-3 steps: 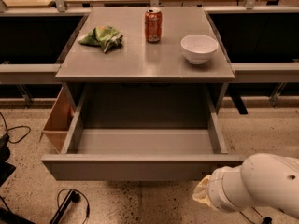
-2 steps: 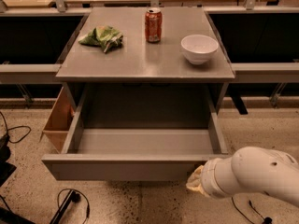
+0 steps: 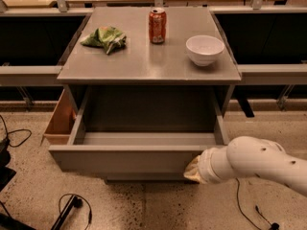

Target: Close top drawer

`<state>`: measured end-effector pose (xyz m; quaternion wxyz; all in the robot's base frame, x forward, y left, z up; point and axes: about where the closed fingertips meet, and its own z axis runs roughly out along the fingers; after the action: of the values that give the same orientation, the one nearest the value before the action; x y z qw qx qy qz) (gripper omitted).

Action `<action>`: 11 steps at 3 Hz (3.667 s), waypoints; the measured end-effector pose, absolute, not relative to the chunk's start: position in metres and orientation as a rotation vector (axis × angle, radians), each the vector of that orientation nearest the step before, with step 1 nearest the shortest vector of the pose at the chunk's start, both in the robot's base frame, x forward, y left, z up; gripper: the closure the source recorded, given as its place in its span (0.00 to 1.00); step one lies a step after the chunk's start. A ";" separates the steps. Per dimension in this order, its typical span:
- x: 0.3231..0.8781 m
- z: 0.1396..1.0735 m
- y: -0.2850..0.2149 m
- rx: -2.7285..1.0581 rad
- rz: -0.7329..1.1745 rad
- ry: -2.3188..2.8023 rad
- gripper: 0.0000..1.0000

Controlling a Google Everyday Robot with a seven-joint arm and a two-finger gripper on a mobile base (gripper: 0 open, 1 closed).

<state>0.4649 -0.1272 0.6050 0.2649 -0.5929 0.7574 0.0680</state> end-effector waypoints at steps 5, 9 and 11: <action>0.619 0.633 -0.108 -1.693 0.043 1.881 1.00; 0.661 0.663 -0.096 -1.672 0.010 1.827 0.30; 0.581 0.679 -0.091 -1.726 0.113 1.909 0.69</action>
Offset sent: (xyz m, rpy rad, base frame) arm 0.1844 0.0174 0.0338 -0.0326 -0.2119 0.0933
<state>0.5815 -0.0914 0.6792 0.2790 -0.6434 0.7116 0.0422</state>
